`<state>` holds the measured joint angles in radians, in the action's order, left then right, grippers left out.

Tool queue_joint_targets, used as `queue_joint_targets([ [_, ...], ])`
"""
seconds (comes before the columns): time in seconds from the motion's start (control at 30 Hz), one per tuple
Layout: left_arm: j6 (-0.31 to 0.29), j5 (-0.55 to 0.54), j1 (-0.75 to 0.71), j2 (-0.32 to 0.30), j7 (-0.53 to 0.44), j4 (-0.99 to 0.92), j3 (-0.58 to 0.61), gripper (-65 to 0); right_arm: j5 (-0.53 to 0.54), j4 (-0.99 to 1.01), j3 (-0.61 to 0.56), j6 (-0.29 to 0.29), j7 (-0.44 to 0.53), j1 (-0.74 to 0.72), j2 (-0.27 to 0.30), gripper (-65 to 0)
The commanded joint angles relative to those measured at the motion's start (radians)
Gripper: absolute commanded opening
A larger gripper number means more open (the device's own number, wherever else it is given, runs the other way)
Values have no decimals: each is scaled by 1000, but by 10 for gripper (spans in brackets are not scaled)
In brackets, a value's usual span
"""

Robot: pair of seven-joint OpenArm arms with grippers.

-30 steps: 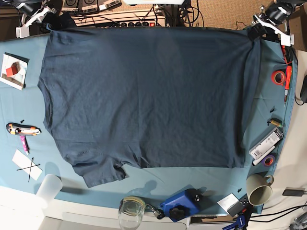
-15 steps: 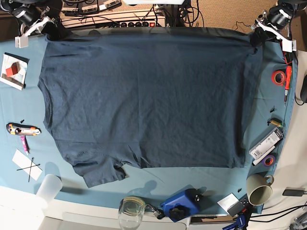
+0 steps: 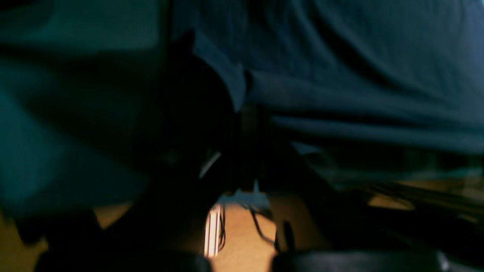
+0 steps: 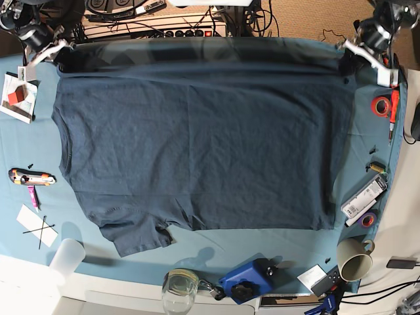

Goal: Fold the T-shirt properly
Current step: 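Lift both shoulder corners and pull them back toward the robot, then carry both held corners over the shirt toward the hem and lower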

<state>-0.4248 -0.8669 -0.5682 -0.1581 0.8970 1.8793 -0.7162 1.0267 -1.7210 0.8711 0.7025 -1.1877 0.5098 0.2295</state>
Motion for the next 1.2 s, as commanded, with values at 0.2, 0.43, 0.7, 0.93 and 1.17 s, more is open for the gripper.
queue_joint_targets([
  [0.2,94,106,70,-34,-34,16,-10,-650,-19,-13,12,-4,43,-30,46,-650],
  [0.43,92,105,73,-89,-75,16,-10,-650,-73,-12,11,-4,44,-106,76,-650],
  [0.7,85,105,129,-103,-83,16,-5,-650,-198,-11,-91,-4,103,-144,86,-650],
  [0.93,94,222,156,-103,-134,16,106,-650,-312,-11,-169,-4,182,-174,85,-650],
  [1.17,143,328,249,-103,-164,15,169,-650,-371,-11,-171,-4,196,-257,86,-650],
])
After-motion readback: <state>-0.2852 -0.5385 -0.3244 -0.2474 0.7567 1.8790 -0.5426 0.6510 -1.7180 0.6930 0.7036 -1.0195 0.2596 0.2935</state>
